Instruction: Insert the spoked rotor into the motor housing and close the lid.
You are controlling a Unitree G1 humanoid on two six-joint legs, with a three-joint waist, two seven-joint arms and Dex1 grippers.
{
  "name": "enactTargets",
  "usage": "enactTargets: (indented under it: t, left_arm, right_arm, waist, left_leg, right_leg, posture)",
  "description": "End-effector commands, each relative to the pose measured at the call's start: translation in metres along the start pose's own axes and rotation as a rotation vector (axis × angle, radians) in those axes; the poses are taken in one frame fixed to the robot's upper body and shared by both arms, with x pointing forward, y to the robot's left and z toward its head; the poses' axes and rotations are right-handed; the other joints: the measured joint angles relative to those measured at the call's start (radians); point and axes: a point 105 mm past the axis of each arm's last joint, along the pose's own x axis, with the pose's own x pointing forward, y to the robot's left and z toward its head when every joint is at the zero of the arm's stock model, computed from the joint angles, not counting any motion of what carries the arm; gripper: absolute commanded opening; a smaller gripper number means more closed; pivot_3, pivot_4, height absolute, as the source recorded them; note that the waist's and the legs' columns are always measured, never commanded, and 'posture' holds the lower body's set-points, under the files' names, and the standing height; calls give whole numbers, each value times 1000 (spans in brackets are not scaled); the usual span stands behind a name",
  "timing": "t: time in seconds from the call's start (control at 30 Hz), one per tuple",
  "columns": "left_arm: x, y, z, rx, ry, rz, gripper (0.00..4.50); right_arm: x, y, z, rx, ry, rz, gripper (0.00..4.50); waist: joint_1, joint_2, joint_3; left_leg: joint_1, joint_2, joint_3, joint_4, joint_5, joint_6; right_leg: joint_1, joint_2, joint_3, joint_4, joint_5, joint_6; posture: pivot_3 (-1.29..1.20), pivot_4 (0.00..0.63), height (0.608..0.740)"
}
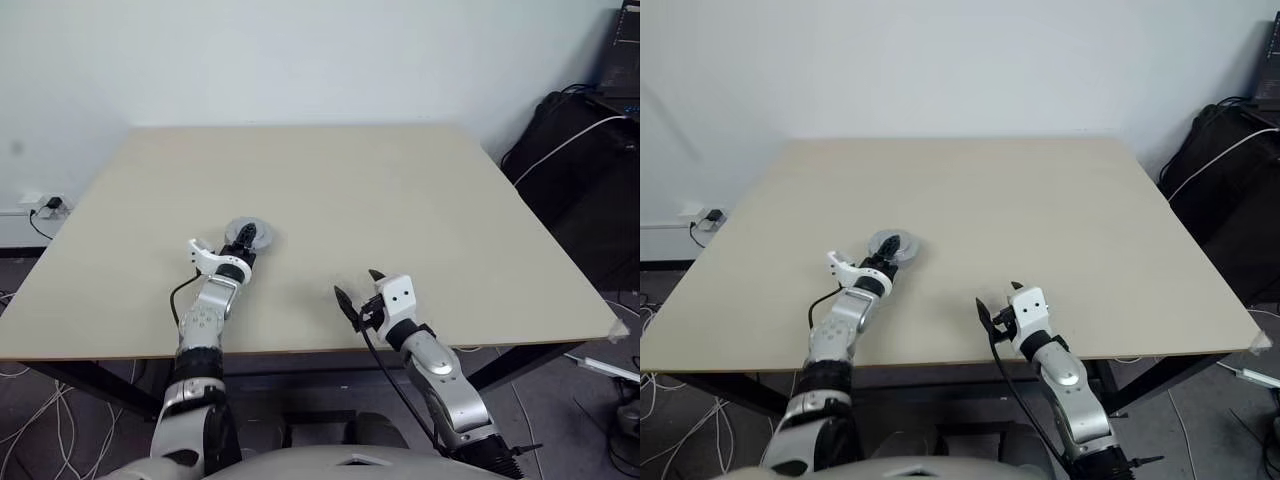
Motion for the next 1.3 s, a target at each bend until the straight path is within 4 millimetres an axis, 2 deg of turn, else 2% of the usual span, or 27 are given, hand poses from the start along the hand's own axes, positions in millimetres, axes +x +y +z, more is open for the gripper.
enactTargets:
  t: [0.03,0.23,0.47,0.7,0.83,1.07,1.23,1.3]
  left_arm:
    - [19,-20,8,48,-13,-38,2141]
    - [31,-6,1,93,35,69,2141]
    - [33,11,-8,111,69,174,2141]
    - [24,25,-8,134,94,213,4431]
    - [2,45,-8,171,144,273,4474]
    - [-60,78,-13,238,265,389,4474]
    - [-99,87,-9,311,308,427,4474]
    - [-112,84,-4,412,304,418,4474]
  right_arm:
    - [-1,-4,9,-9,-44,-22,4500]
    - [-2,-5,7,-9,-39,-31,4500]
    - [-2,-5,7,-9,-31,-39,4500]
    - [-2,-5,4,3,-18,-38,4500]
    - [1,-2,1,17,-1,-26,4500]
    - [4,3,0,27,22,9,4500]
    - [6,6,2,37,31,31,4500]
    - [7,6,4,42,27,37,4500]
  waist:
    - [0,-1,0]
    - [-3,-1,0]
    - [-3,-2,0]
    - [-6,-1,-2]
    - [-23,-2,-2]
    - [-43,2,-17]
    - [-45,4,-18]
    - [-46,4,-18]
  left_leg:
    - [0,0,0,0,0,0]
    - [0,0,0,-1,0,0]
    - [0,0,0,0,0,0]
    - [3,0,0,0,-1,4]
    - [14,0,2,-4,-2,5]
    - [18,2,3,-6,-4,4]
    - [27,5,5,-8,-9,-1]
    - [34,8,5,-9,-11,-2]
  right_leg:
    - [0,0,0,0,0,0]
    - [-1,0,2,0,1,1]
    - [-2,0,2,0,1,2]
    - [1,0,3,1,3,2]
    - [12,0,4,0,0,5]
    - [12,1,6,0,-2,4]
    - [19,0,7,0,-6,2]
    - [26,0,7,0,-12,-3]
  posture:
    - [0,0,740]
    - [0,0,740]
    - [0,0,740]
    - [0,0,740]
    - [0,0,740]
    - [0,0,740]
    - [0,0,740]
    - [0,0,740]
